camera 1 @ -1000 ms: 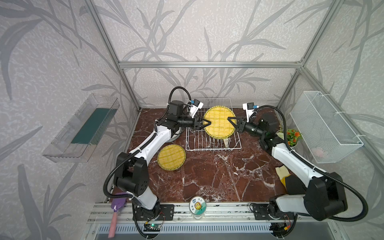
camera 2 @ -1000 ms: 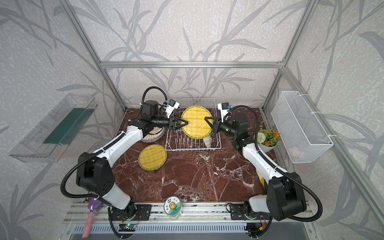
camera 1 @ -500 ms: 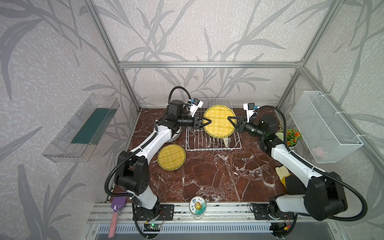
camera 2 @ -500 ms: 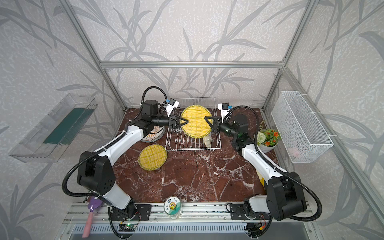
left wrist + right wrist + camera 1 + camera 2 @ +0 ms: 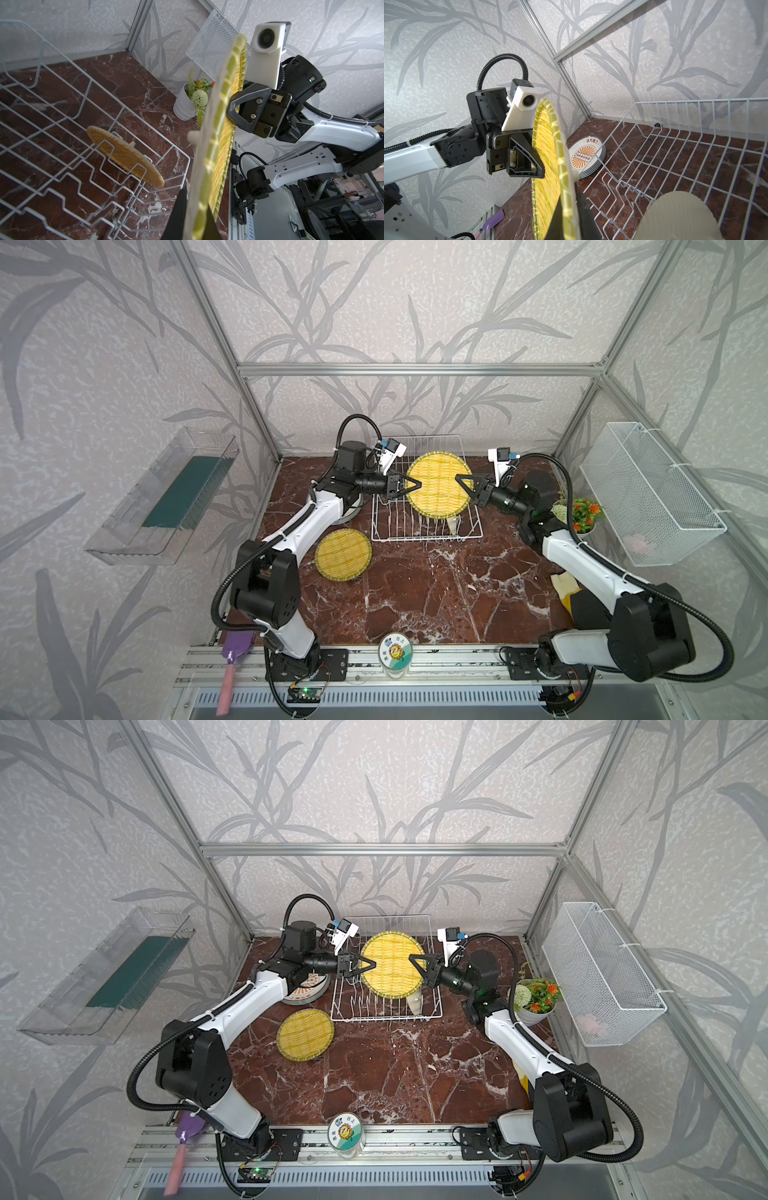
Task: Unload the plates from the dish rack
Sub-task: Place the plate on the plate.
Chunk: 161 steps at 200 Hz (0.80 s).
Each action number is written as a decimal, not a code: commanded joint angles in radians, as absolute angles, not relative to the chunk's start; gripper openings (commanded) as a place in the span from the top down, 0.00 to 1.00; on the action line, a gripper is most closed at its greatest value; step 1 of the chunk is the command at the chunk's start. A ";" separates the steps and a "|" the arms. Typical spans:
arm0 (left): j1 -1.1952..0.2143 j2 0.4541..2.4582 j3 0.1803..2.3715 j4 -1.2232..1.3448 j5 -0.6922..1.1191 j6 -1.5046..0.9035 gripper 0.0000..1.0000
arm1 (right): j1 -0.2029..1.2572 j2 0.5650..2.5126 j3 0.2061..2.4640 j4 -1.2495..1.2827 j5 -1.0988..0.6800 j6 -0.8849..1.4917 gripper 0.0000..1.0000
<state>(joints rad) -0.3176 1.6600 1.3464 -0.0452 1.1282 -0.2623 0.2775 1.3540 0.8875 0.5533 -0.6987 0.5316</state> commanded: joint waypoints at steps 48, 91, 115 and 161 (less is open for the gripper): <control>-0.333 1.626 1.407 -0.178 0.989 -0.253 1.00 | 0.284 1.313 0.897 0.476 -0.591 0.421 0.54; -0.331 1.563 1.396 -0.193 0.923 -0.289 1.00 | 0.278 1.242 0.923 0.296 -0.459 0.347 0.29; -0.330 1.522 1.413 -0.256 0.842 -0.285 1.00 | 0.278 1.206 0.932 0.217 -0.453 0.283 0.18; -0.325 1.392 1.401 -0.353 0.675 -0.319 1.00 | 0.278 1.130 0.947 0.067 -0.504 0.097 0.01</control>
<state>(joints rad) -0.3313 1.4864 1.3716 -0.3080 0.7815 -0.2909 0.2775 1.1717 0.9138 0.1699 -0.4721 0.2344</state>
